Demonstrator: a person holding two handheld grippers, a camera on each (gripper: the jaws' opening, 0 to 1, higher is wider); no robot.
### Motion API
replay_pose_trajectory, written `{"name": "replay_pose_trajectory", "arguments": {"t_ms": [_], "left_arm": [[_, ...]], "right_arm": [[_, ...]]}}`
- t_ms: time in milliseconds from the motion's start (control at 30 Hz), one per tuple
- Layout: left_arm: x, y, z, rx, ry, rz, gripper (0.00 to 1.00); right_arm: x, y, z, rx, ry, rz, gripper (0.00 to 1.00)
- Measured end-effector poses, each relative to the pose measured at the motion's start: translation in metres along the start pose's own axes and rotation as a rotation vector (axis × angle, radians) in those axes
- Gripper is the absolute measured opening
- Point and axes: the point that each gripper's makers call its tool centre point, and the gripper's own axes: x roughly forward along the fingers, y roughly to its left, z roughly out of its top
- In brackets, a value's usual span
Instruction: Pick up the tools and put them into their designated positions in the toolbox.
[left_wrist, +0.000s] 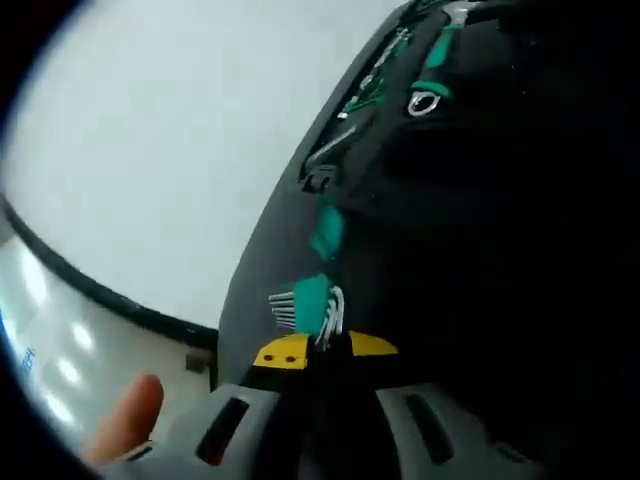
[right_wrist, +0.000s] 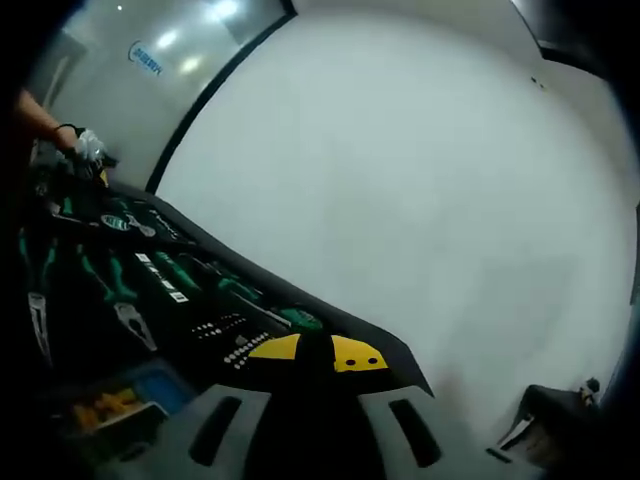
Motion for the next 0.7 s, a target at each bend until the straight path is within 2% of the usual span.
{"name": "replay_pose_trajectory", "arguments": {"t_ms": [67,133,200,300,333,400,433,467,500,533,567,600,633,700], "left_arm": [[0.001,-0.001,0.001,0.022,0.000,-0.008,0.10],[0.006,-0.004,0.000,0.111,0.004,-0.013,0.11],[0.007,-0.002,0.001,0.108,0.009,0.032,0.11],[0.008,-0.002,0.003,0.189,0.008,0.087,0.11],[0.015,0.010,-0.002,0.140,0.014,0.094,0.11],[0.017,0.015,0.000,0.131,-0.001,0.114,0.11],[0.017,0.017,0.001,0.151,0.004,0.117,0.06],[0.018,0.014,-0.004,0.164,0.047,0.080,0.01],[0.022,0.018,-0.002,0.161,0.027,0.095,0.01],[0.023,0.019,-0.004,0.126,0.041,0.067,0.00],[0.021,0.019,0.001,0.075,0.016,0.064,0.00],[0.015,0.020,0.011,0.025,-0.039,0.073,0.00],[0.014,0.023,0.015,0.022,-0.063,0.086,0.00],[0.003,0.028,0.017,0.027,-0.061,0.117,0.00]], "right_arm": [[0.000,0.002,0.000,-0.004,0.002,0.005,0.07],[0.001,0.004,-0.002,-0.010,0.009,0.013,0.07],[0.001,0.004,-0.002,-0.022,0.012,0.012,0.07],[0.001,0.002,-0.003,-0.015,0.014,0.008,0.07],[0.001,0.002,-0.003,-0.012,0.015,0.006,0.07],[0.001,0.001,-0.004,-0.003,0.018,0.007,0.07],[0.001,0.001,-0.004,0.000,0.018,0.008,0.07],[0.002,0.001,-0.004,0.002,0.019,0.009,0.07],[0.002,0.001,-0.004,0.002,0.019,0.008,0.07],[0.001,0.001,-0.004,0.002,0.018,0.006,0.07],[0.001,0.000,-0.004,0.003,0.017,0.005,0.07],[0.001,0.000,-0.004,0.004,0.017,0.005,0.07],[0.001,0.000,-0.004,0.006,0.018,0.004,0.07],[0.002,-0.001,-0.005,0.009,0.020,0.004,0.07]]}}
